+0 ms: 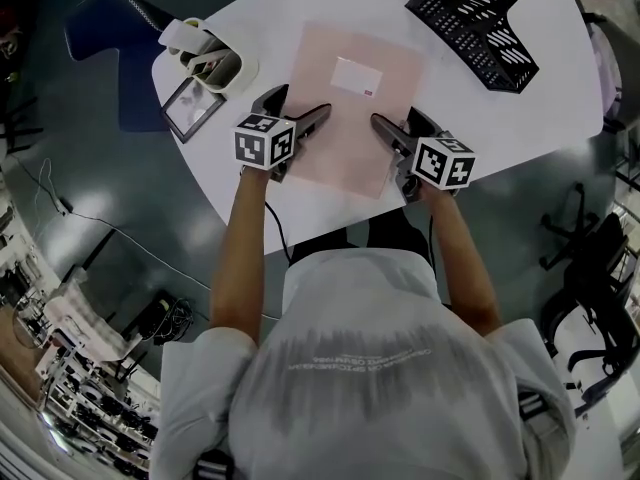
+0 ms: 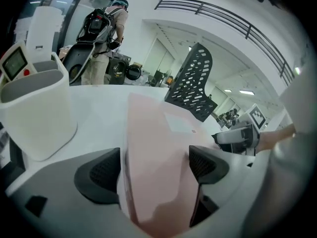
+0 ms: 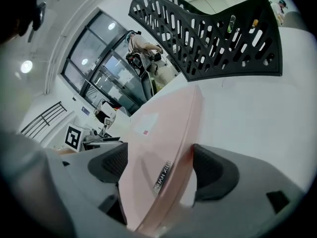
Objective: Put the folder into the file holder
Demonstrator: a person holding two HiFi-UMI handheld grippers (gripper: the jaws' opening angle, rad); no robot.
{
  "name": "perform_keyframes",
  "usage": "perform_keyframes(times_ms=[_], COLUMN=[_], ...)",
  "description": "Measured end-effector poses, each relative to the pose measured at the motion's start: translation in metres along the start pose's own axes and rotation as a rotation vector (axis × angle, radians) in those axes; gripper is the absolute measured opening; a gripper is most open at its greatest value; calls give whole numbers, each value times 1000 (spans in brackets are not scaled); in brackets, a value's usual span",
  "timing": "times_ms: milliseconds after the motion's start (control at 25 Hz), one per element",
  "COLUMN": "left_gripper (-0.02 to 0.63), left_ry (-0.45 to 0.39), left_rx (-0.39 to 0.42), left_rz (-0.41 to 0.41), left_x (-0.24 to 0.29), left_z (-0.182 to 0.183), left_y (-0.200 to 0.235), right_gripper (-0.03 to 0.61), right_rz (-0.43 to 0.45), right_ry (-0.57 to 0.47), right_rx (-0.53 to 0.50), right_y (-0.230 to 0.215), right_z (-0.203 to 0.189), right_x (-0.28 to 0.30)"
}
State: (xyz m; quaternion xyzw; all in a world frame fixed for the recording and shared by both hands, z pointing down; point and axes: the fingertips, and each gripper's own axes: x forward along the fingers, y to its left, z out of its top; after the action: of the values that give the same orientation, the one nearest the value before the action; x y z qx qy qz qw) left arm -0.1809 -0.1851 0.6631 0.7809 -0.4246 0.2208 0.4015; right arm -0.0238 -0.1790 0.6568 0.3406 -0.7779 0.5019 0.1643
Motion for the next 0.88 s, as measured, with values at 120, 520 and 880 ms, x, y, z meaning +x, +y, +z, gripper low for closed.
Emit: perform_keyframes(times_ms=[120,520,880], left_gripper=[430,430,430], left_ry=[2,0,5], left_rx=[4,1,12], left_rz=[-3,-16,-15], left_x=[-1,-2,-1], left_z=[0,0,-1], left_y=[-2,0,-1], right_gripper=[402,414,445], right_rz=[2,2,26], right_ry=[-9,-142,-279], right_rx=[42,216,373], right_y=[0,5,5], right_z=[3,18,28], right_x=[-2,-4,-10])
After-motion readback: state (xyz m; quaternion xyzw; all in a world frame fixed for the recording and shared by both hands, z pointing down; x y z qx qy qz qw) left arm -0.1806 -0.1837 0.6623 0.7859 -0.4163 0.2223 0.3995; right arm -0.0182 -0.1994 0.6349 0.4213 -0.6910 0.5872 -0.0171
